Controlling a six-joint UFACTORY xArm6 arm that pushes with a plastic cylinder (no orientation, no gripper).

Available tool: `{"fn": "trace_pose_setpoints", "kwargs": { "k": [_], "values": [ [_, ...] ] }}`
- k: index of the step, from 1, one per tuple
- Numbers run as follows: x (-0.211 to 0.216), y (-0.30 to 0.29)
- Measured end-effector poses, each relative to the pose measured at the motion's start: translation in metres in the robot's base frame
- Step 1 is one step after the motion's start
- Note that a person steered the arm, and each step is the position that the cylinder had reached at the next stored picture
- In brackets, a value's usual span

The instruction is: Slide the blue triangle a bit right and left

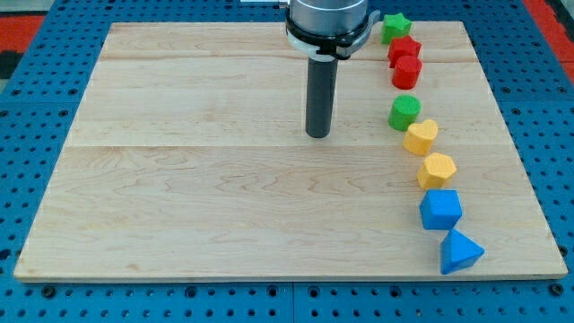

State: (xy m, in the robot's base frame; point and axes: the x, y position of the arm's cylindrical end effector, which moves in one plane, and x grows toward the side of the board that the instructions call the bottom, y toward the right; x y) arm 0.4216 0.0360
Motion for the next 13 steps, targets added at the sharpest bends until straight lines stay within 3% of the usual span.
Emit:
{"fn": "trace_pose_setpoints", "kwargs": {
  "k": [1,3,4,6,7,11,13],
  "values": [
    [0.007,-0.001],
    [0.098,0.012],
    [0.143,0.05],
    [0.196,0.079],
    [0.197,0.085],
    [0.197,0.21],
    [0.19,0.212]
  ]
}}
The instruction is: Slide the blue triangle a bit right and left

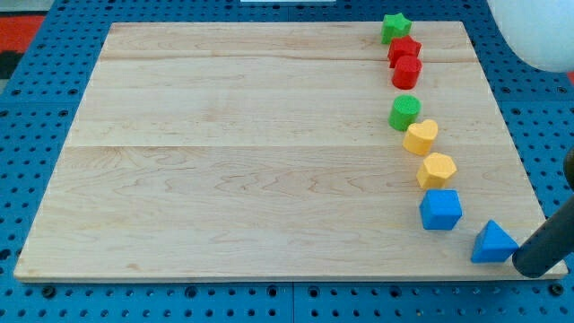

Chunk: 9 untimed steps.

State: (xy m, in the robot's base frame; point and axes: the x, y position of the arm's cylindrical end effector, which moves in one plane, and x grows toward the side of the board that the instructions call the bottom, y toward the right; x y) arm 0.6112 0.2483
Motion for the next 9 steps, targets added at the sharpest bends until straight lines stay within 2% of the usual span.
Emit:
{"fn": "trace_pose_setpoints", "kwargs": {
  "k": [2,3,4,5,7,9],
  "values": [
    [-0.003,-0.001],
    [-0.005,0.023],
    [-0.009,0.009],
    [-0.014,-0.038],
    [-0.052,-0.048],
    [-0.045,-0.056]
  ]
}}
